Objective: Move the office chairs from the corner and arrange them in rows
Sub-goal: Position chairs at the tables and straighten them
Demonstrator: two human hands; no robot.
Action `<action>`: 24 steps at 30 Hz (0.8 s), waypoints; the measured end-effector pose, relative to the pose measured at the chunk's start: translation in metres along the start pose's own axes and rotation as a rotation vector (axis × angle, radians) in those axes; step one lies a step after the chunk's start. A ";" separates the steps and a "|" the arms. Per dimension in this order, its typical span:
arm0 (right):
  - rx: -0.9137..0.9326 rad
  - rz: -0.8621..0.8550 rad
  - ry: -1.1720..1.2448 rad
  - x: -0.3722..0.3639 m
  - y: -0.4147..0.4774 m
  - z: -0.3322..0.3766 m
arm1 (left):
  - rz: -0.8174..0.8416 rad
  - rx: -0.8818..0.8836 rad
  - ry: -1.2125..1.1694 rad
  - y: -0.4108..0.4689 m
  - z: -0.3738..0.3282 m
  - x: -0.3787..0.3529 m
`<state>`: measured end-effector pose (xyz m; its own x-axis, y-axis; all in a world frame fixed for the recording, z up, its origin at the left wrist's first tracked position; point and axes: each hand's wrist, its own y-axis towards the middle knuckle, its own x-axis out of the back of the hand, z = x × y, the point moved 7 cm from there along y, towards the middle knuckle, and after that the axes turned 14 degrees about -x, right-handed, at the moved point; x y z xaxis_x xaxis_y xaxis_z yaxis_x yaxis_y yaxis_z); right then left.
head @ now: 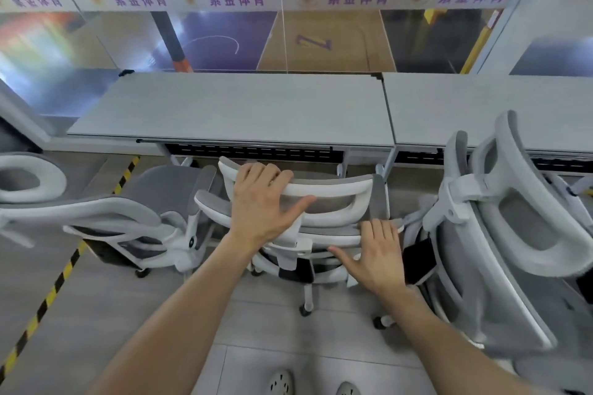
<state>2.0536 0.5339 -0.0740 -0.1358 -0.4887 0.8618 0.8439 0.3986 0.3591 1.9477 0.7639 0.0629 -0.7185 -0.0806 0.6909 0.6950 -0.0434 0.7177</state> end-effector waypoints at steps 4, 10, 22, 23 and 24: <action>-0.026 -0.017 0.010 0.004 -0.011 0.005 | -0.059 -0.045 -0.007 -0.003 0.000 0.005; -0.053 -0.029 0.020 0.011 -0.023 0.006 | -0.107 -0.078 -0.014 -0.008 -0.005 0.010; -0.022 -0.021 -0.006 0.022 -0.034 -0.014 | -0.137 -0.047 -0.043 -0.013 -0.033 0.017; -0.024 -0.014 -0.011 0.022 -0.034 -0.016 | -0.141 -0.042 -0.045 -0.013 -0.035 0.017; -0.026 -0.007 -0.014 0.022 -0.034 -0.018 | -0.144 -0.038 -0.047 -0.014 -0.037 0.018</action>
<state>2.0308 0.4957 -0.0739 -0.1487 -0.4807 0.8642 0.8562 0.3748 0.3557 1.9263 0.7261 0.0620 -0.8106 -0.0241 0.5851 0.5847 -0.0890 0.8064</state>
